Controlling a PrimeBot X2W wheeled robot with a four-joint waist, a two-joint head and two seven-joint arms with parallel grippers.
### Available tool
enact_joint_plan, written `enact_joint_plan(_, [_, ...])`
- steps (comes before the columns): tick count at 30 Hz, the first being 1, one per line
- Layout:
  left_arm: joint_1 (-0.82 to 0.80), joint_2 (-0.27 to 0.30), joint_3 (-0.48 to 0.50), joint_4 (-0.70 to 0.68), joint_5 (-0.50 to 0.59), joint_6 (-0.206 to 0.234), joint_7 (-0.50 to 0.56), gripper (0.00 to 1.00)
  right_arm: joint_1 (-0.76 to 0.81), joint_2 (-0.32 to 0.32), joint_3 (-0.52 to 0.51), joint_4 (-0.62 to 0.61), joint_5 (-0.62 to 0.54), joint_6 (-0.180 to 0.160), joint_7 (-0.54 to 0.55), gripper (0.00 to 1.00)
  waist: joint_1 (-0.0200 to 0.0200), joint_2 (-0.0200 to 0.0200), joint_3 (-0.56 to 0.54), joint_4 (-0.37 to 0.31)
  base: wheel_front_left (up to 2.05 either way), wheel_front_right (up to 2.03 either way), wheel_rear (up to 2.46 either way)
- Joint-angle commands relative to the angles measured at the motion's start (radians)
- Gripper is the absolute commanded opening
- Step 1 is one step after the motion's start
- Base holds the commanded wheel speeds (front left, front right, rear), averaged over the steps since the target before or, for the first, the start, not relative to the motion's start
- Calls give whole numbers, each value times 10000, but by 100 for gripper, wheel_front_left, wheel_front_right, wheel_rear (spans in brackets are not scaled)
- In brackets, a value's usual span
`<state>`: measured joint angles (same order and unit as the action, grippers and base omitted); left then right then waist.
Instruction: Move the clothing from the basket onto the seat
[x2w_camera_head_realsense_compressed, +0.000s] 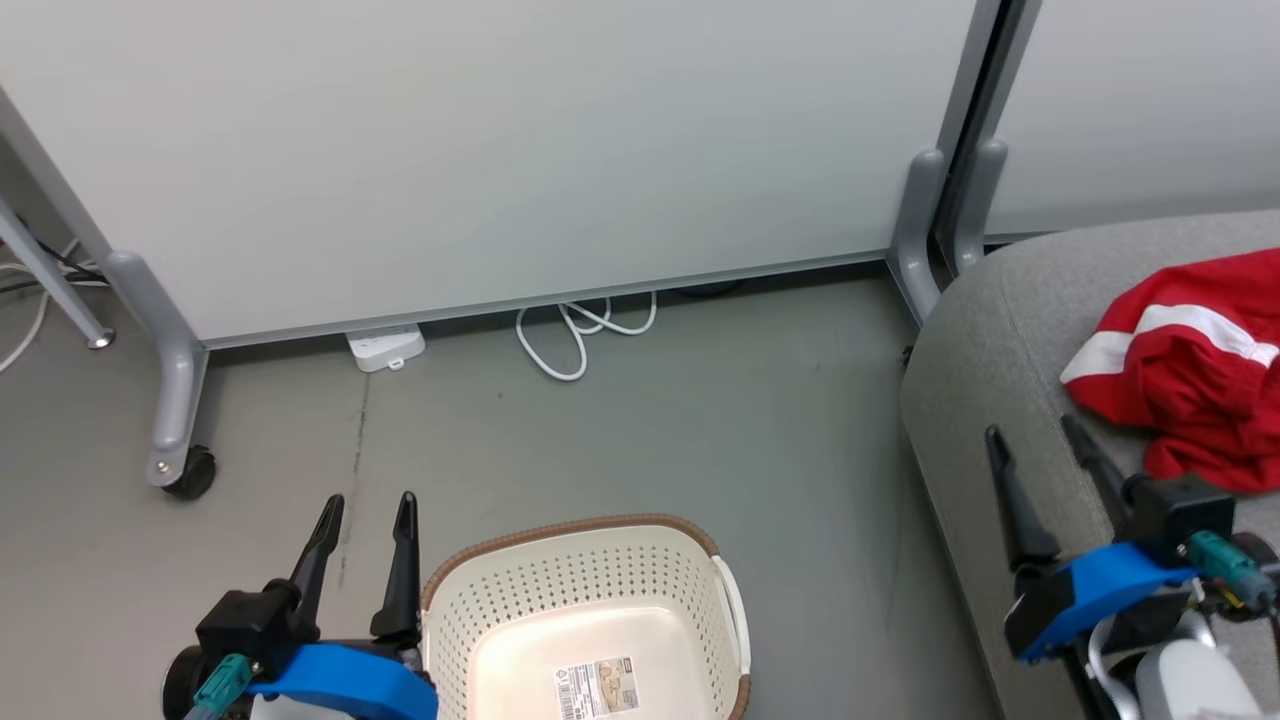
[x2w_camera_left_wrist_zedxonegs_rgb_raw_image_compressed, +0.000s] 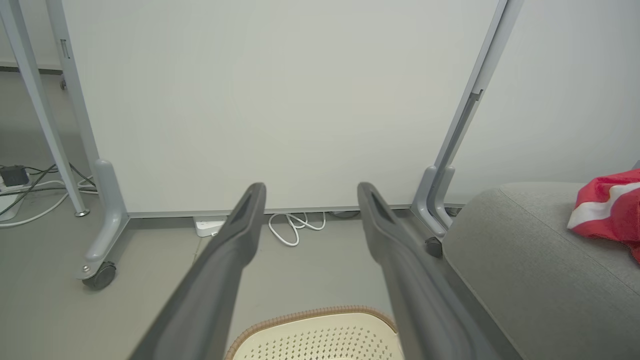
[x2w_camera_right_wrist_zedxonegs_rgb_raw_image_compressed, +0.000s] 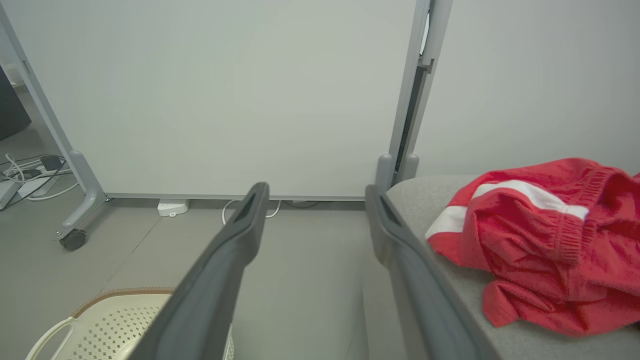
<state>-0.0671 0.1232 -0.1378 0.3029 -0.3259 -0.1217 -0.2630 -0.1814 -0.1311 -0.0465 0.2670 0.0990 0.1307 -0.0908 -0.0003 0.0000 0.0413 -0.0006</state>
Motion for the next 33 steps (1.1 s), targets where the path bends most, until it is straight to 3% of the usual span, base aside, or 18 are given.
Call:
enact_joint_plan(1, [122,16,96,74,-3,-29,-25,100,318,84,107,-139,-13,1,72,100,3,0,-155,150,0,0,0])
enact_joint_plan(13, [586,-92,722,498,84,-101,-25,100,1335,571,433,-863,1,1,421,100,3,0,-572,337,0,0,0])
enact_joint_plan(33, [598,-42,506,643,-99,-114,-25,100,1343,758,610,-884,70,1,501,100,3,0,-560,314,0,0,0])
